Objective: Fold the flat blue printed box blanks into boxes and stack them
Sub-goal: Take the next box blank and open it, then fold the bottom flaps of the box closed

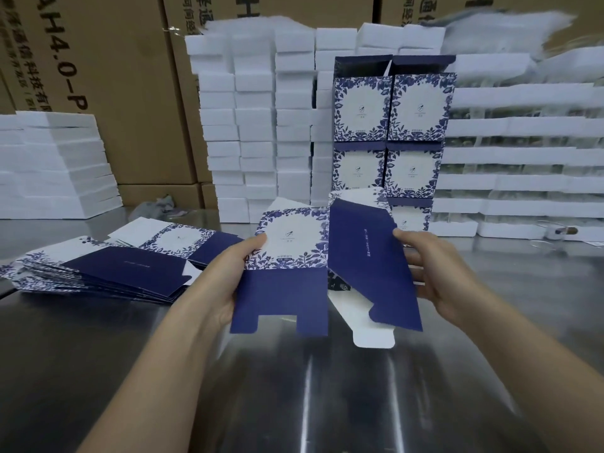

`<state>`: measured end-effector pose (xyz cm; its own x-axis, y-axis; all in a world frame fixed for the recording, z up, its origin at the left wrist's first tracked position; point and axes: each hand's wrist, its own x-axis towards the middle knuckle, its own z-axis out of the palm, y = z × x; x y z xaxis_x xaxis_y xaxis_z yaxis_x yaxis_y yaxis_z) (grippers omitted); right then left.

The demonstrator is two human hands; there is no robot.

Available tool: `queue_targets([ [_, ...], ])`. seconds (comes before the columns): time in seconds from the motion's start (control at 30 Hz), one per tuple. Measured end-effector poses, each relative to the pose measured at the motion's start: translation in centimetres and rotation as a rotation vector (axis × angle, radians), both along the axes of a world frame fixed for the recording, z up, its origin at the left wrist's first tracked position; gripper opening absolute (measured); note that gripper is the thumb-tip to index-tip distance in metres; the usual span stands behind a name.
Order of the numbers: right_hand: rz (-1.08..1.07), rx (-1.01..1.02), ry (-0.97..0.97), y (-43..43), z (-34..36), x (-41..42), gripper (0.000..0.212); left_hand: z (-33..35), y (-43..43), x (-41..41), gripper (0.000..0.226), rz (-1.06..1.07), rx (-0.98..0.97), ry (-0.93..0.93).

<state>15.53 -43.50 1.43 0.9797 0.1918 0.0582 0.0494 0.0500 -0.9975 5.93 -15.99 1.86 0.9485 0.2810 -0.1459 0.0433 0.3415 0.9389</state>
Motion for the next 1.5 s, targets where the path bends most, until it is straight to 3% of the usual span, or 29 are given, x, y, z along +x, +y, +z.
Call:
queue_targets([
  [0.13, 0.072, -0.042, -0.098, 0.5, 0.0, -0.4, 0.033, 0.2, 0.6, -0.3, 0.074, -0.128, -0.053, -0.079],
  [0.3, 0.361, -0.105, -0.085, 1.3, -1.0, -1.1, 0.114, 0.7, 0.9, -0.4, 0.077, -0.181, 0.0, -0.341],
  [0.37, 0.459, -0.14, -0.074, 1.7, -1.5, -1.5, 0.122, 0.8, 0.3, -0.2, 0.084, -0.285, 0.077, -0.432],
  [0.43, 0.5, -0.182, -0.083, 2.1, -1.5, -1.8, 0.118, 0.9, -1.0, -0.2, 0.081, -0.272, 0.234, -0.464],
  [0.53, 0.433, -0.22, -0.122, 2.4, -1.4, -1.7, 0.113, 0.7, -2.2, -0.1, 0.076, -0.002, 0.381, -0.456],
  [0.6, 0.386, -0.235, -0.152, 2.1, -1.2, -1.7, 0.097, 0.5, -2.0, 0.0, 0.052, 0.115, 0.379, -0.481],
  [0.67, 0.299, -0.261, -0.215, 1.9, -1.1, -1.7, 0.067, 0.6, -1.5, 0.0, 0.036, 0.196, 0.418, -0.502],
  [0.77, 0.069, -0.261, -0.416, 2.1, -0.9, -1.4, 0.031, 0.9, -0.7, -0.4, 0.047, 0.316, 0.51, -0.515],
  [0.83, 0.005, -0.199, -0.49, 2.3, -0.8, -1.6, 0.016, 0.6, -0.3, -0.5, 0.058, 0.35, 0.69, -0.513],
  [0.9, 0.035, -0.154, -0.497, 2.5, -0.6, -2.2, 0.026, 0.3, -0.4, -0.6, 0.064, 0.36, 0.855, -0.518],
  [1.0, 0.13, -0.162, -0.487, 2.7, -0.6, -2.9, 0.065, -0.2, -0.8, -0.4, 0.046, 0.403, 1.004, -0.55],
  [1.07, 0.195, -0.244, -0.499, 3.1, -0.7, -3.3, 0.096, -0.5, -1.0, 0.0, 0.038, 0.39, 0.983, -0.537],
  [1.17, 0.238, -0.384, -0.579, 3.6, -1.3, -3.5, 0.121, -0.5, -1.0, 0.0, 0.073, 0.336, 0.951, -0.533],
  [1.33, 0.231, -0.322, -0.657, 2.9, -1.2, -2.6, 0.094, -0.5, -0.8, -0.1, 0.091, 0.248, 1.099, -0.543],
  [1.5, 0.072, -0.451, -0.796, 1.9, -0.8, -1.4, 0.073, -1.1, -0.8, 0.4, 0.069, 0.192, 1.228, -0.511],
])
